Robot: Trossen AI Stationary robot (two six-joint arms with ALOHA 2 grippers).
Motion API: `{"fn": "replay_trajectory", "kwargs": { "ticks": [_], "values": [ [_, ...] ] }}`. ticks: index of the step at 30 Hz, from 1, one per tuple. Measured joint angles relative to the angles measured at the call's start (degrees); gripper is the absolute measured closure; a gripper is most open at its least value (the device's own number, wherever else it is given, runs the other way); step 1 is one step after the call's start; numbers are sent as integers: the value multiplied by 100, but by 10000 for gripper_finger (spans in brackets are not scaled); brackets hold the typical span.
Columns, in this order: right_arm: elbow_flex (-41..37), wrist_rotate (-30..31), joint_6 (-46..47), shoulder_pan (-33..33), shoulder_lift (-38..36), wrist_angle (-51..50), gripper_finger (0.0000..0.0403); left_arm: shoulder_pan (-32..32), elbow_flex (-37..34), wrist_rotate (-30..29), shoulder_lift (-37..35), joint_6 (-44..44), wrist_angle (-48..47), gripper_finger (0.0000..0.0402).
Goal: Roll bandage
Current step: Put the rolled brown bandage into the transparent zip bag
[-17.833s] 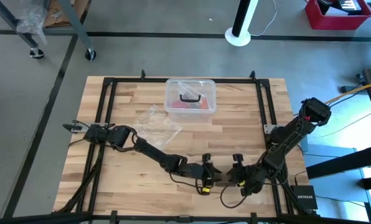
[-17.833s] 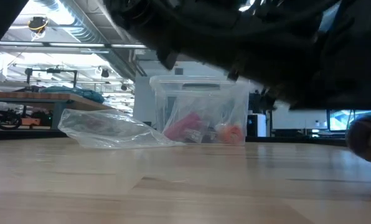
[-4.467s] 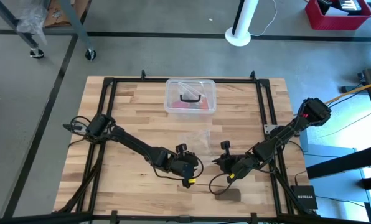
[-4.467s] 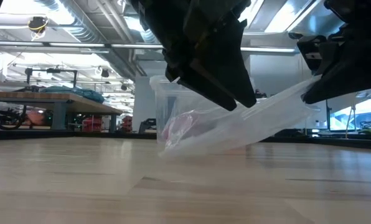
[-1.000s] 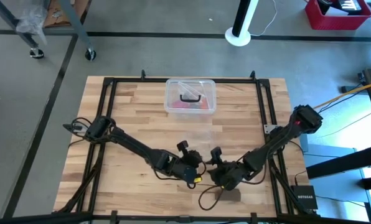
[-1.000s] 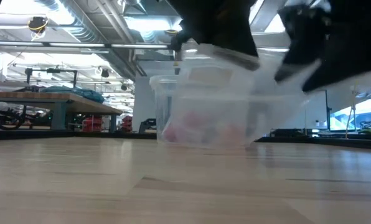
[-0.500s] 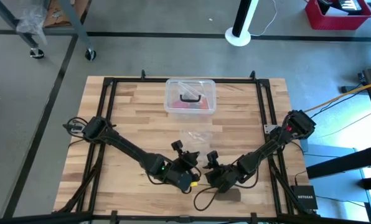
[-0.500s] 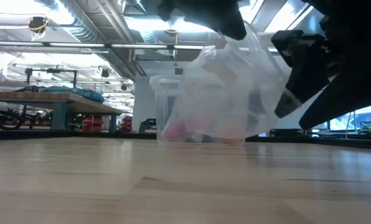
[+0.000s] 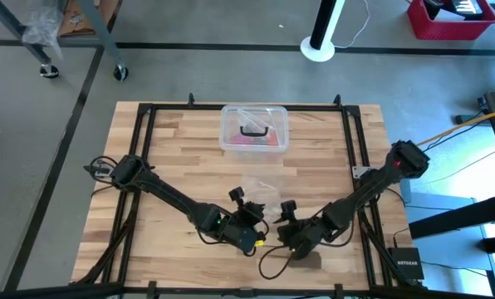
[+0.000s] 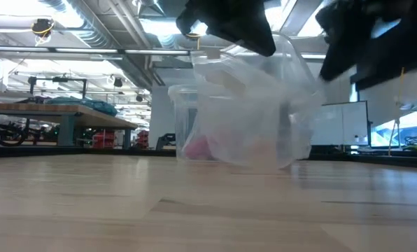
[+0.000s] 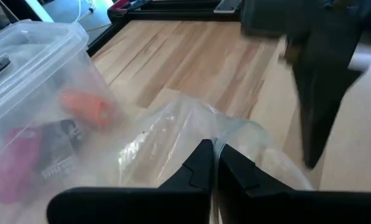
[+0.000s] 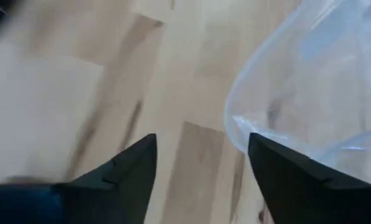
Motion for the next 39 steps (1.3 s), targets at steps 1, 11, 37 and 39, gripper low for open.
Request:
{"fn": "replay_trajectory", "kwargs": {
  "ticks": [1, 11, 37, 39],
  "values": [
    [110, -134, 113, 10, -105, -232, 144, 0, 0, 0, 0, -6, 10, 401],
    [291, -1331, 1550, 1016, -532, -826, 123, -2, 0, 20, 0, -12, 21, 400],
    [-846, 987, 3908, 2887, 669, 320, 138, -315, 0, 57, 4, -585, 44, 400],
    [-863, 1030, 3867, 2887, 664, 418, 170, -315, 0, 57, 4, -592, 42, 400]
  ]
}}
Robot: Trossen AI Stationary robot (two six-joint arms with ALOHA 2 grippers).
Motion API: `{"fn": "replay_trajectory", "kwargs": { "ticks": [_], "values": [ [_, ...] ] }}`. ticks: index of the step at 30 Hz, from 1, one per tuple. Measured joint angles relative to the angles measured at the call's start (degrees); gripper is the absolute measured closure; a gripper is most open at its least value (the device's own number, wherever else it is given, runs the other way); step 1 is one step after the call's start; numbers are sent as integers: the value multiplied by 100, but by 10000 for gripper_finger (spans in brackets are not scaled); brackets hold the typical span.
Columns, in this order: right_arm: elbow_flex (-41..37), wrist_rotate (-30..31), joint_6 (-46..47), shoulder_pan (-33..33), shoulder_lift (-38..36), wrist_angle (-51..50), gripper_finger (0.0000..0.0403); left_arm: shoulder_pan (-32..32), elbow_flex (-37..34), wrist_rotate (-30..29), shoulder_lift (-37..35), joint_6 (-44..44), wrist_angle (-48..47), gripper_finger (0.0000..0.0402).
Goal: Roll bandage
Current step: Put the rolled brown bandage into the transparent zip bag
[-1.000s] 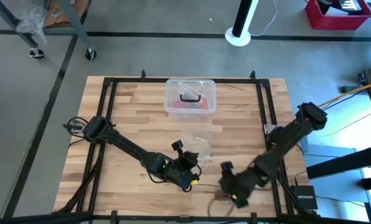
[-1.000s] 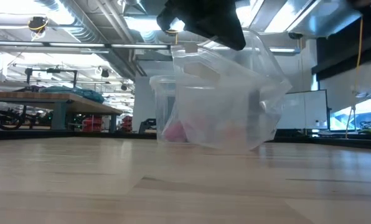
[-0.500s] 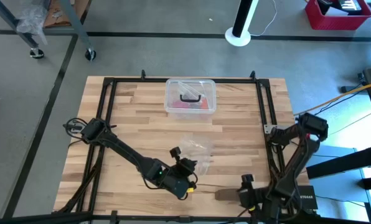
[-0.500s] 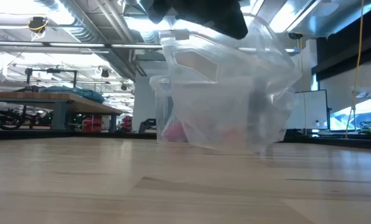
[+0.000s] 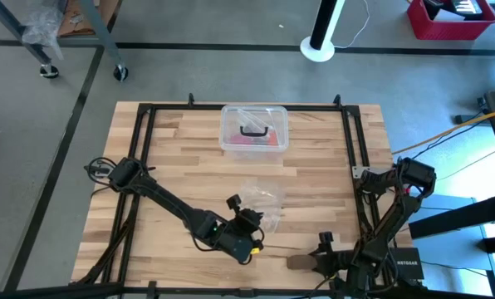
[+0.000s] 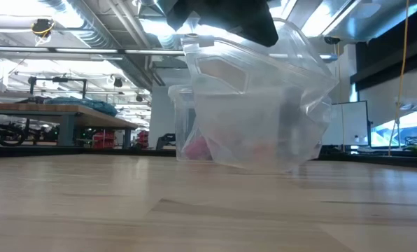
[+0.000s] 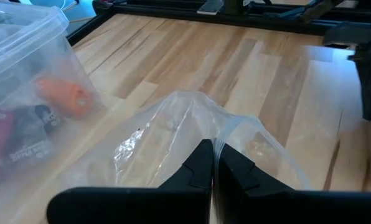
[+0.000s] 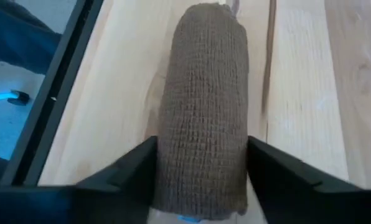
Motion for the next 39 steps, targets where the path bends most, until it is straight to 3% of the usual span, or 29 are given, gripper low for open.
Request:
{"fn": "replay_trajectory", "kwargs": {
  "ticks": [6, 8, 15, 20, 23, 25, 33, 39],
  "values": [
    [-56, 43, -9, 2, 15, -9, 313, 4, 0, 2, 2, -1, 3, 400],
    [-62, 40, -7, 4, 15, -12, 344, 4, 0, 2, 2, -1, 14, 400],
    [324, -8, -19, -2, -423, -850, 344, 26, 0, 2, 2, -215, 59, 400],
    [685, 831, -151, -111, -828, -1488, 344, 103, -2, 1, 2, -316, 361, 400],
    [732, 1570, -361, -360, -974, -1426, 344, 129, 0, 0, 4, -288, 525, 400],
    [720, 1753, -493, -621, -974, -1410, 344, 129, -2, 0, 4, -280, 527, 400],
    [691, 1264, -777, -1622, -975, -1054, 344, 122, -2, 0, 4, -70, 533, 400],
    [277, 459, 3, -1950, -975, -1054, 344, 122, -2, 20, 9, -150, 715, 400]
  ]
}}
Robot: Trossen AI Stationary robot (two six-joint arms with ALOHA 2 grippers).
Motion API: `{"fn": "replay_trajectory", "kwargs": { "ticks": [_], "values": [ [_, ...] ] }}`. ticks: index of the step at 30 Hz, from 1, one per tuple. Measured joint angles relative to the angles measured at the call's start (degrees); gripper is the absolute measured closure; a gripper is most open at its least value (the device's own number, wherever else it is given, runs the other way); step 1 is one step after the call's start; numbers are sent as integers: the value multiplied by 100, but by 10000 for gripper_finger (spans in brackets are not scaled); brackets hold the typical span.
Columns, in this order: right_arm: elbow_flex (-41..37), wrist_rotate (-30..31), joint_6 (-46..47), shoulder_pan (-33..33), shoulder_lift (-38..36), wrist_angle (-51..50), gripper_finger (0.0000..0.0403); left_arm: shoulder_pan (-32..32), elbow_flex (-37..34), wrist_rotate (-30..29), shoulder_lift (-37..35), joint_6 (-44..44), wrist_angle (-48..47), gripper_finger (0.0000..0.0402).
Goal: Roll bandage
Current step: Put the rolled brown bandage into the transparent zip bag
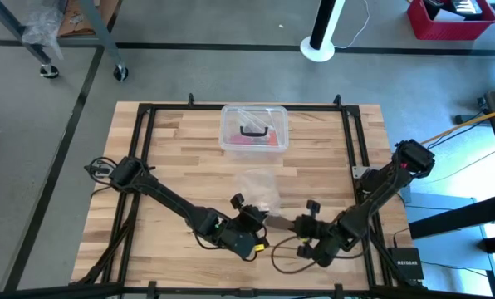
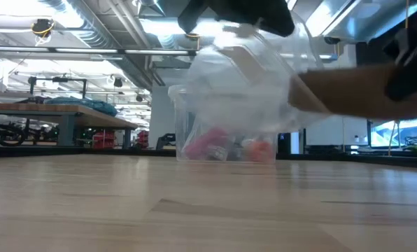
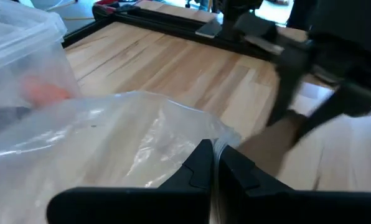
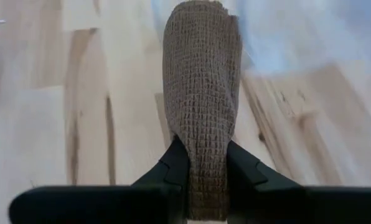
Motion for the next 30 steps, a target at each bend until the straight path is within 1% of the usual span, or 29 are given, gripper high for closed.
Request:
{"fn": "replay_trajectory", "kwargs": {
  "ticks": [2, 5, 11, 14, 17, 20, 22, 25, 30],
  "values": [
    [-140, 1, 355, -20, 0, 69, 344, 0, 0, 163, 79, 39, 67, 400],
    [-342, 235, 720, -54, 0, 487, 344, 21, 0, 228, 271, -18, 221, 400],
    [-834, 392, 934, -166, 0, 1564, 344, 111, -2, 465, 590, 174, 906, 400],
    [-1110, 653, 1023, -241, 2, 2423, 344, 165, -2, 684, 714, 223, 1249, 400],
    [-1401, 1187, 1169, -238, 2, 3136, 341, 187, -2, 928, 802, 364, 1511, 400],
    [-1568, 1704, 1527, -241, 2, 3567, 322, 183, -2, 959, 809, 445, 1658, 400],
    [-1595, 1749, 1609, -255, 2, 3687, 305, 177, -2, 965, 805, 527, 1723, 400],
    [-1593, 1605, 1589, -343, 2, 3821, 275, 168, -2, 994, 805, 699, 1882, 400],
    [-1591, 979, 824, -382, -16, 4072, 210, 160, -2, 1156, 802, 777, 1867, 400]
  ]
}}
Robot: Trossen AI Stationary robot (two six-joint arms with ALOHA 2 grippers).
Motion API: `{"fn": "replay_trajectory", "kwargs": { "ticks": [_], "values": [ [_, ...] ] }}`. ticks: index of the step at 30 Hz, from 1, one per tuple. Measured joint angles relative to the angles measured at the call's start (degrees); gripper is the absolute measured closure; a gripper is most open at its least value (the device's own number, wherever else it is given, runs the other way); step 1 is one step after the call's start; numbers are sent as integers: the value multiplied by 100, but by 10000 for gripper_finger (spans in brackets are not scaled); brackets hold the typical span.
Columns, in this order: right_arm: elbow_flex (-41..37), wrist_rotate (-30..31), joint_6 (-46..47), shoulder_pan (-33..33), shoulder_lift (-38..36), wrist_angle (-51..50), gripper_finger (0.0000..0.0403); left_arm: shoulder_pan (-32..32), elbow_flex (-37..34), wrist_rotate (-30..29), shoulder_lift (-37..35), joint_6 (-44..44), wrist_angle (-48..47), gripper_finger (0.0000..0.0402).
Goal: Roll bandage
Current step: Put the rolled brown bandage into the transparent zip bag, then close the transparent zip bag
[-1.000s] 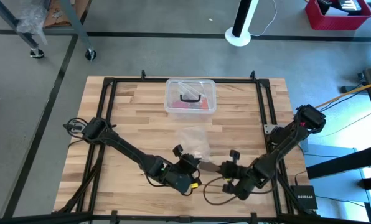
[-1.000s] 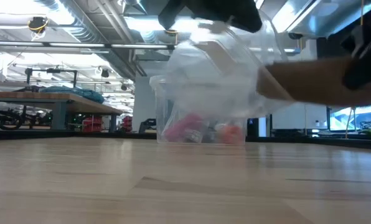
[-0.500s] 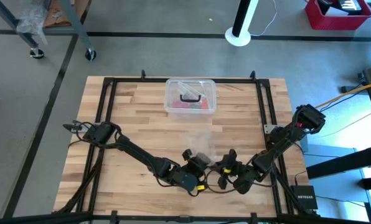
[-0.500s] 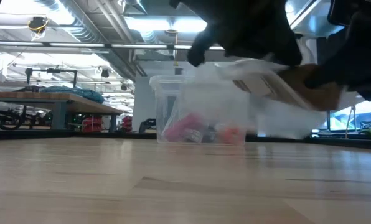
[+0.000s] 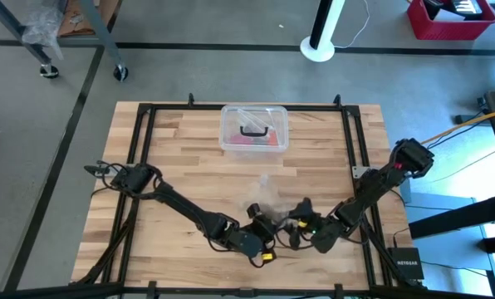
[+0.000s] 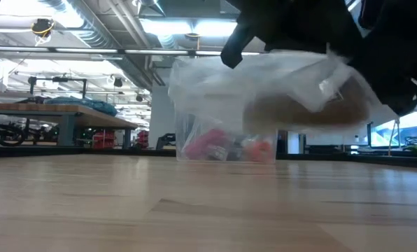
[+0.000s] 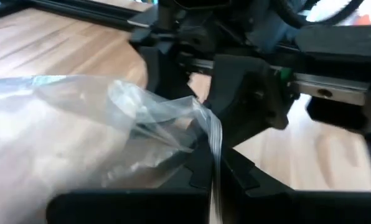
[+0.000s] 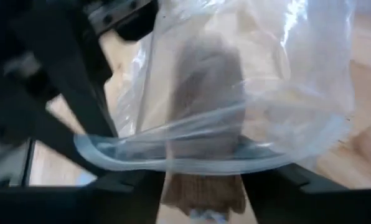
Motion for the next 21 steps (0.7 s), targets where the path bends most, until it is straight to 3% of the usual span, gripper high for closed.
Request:
{"fn": "replay_trajectory", "kwargs": {
  "ticks": [7, 15, 18, 21],
  "values": [
    [2, -1325, -1275, 155, -557, -296, 135, -51, 18, -20, -29, 51, -22, 400],
    [100, -2309, -2515, 687, -1790, -810, 128, -59, 208, -87, -213, 266, -214, 400],
    [311, -2455, -2870, 869, -2308, -1408, 128, -64, 204, 162, -281, 425, -261, 400],
    [546, -2216, -3243, 974, -2728, -2163, 128, -70, 227, 513, -402, 1245, -218, 400]
  ]
}}
